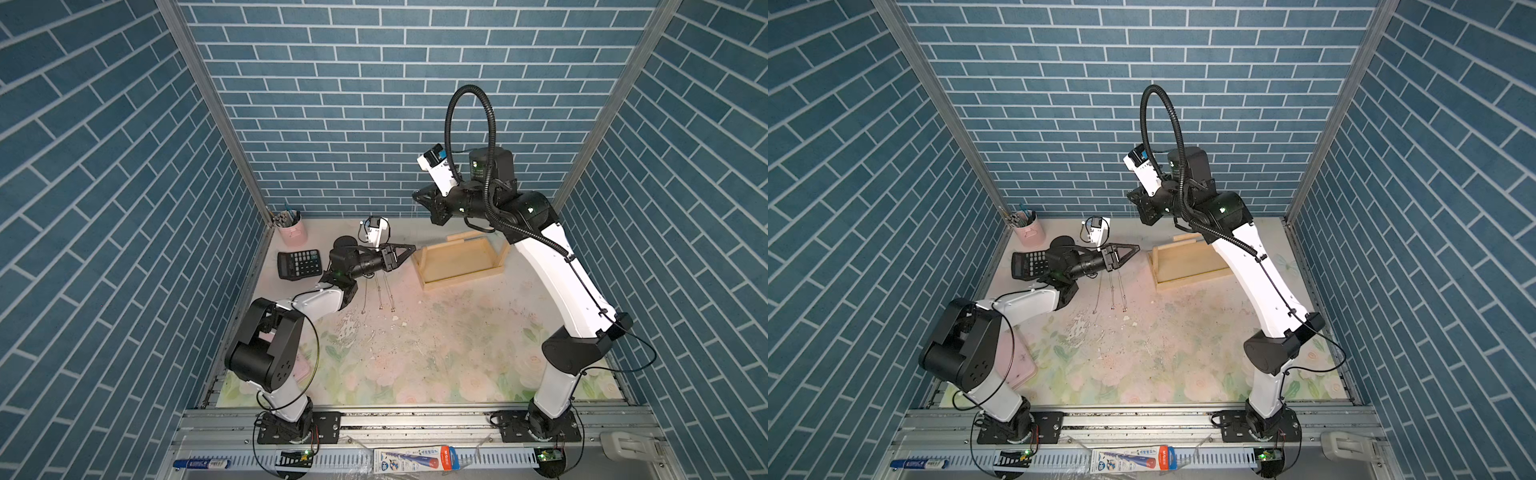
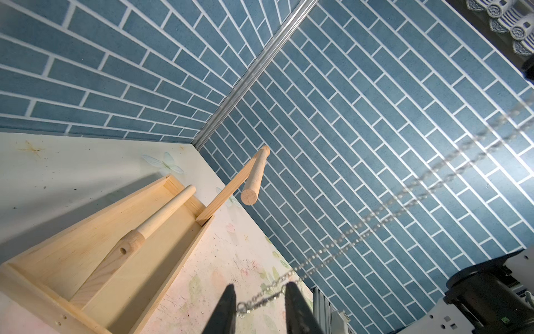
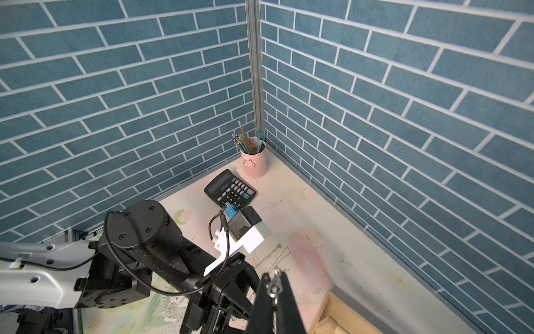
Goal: Take the necklace off the jewelry display stand
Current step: Place the necklace at the center of the board.
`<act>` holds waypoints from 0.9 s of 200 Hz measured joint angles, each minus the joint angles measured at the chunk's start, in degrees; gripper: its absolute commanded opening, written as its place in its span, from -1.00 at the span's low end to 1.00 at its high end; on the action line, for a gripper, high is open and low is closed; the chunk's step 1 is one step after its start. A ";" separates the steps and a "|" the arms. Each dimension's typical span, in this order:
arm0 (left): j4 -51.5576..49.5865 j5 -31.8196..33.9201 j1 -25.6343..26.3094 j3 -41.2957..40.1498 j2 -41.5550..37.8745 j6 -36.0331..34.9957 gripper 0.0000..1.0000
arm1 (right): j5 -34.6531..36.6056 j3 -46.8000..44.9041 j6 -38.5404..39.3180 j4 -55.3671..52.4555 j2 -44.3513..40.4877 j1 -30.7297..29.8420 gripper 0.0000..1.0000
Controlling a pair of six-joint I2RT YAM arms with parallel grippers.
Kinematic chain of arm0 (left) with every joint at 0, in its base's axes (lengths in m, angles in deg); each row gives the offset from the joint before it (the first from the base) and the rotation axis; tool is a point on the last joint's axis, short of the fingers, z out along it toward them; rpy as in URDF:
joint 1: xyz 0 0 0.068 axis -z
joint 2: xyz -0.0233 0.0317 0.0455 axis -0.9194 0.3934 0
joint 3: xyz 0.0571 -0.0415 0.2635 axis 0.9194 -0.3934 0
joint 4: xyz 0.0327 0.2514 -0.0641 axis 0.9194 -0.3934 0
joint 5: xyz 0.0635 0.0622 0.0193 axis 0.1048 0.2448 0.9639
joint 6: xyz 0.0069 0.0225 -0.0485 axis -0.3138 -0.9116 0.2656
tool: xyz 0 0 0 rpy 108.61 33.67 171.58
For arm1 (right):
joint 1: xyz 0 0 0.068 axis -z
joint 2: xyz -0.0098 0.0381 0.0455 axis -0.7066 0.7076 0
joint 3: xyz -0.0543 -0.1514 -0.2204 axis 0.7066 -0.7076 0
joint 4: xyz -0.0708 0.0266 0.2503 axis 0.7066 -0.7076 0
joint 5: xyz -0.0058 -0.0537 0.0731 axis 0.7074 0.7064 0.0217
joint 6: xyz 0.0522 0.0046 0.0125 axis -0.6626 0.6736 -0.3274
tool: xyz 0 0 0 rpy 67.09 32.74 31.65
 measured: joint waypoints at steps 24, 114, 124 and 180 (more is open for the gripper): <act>0.57 -0.35 0.00 0.00 0.00 0.00 -0.44 | 0.02 0.00 0.00 -0.02 0.00 0.00 -1.00; 0.70 -0.50 0.00 -0.02 0.00 -0.02 -0.58 | 0.04 -0.07 -0.02 0.02 0.00 0.00 -1.00; 0.72 -0.50 0.00 -0.04 -0.04 -0.02 -0.58 | 0.04 -0.22 0.00 0.04 0.00 0.00 -1.00; 0.63 -0.46 0.00 -0.70 -0.13 -0.04 -0.58 | 0.07 -0.44 -0.02 0.04 0.00 0.00 -1.00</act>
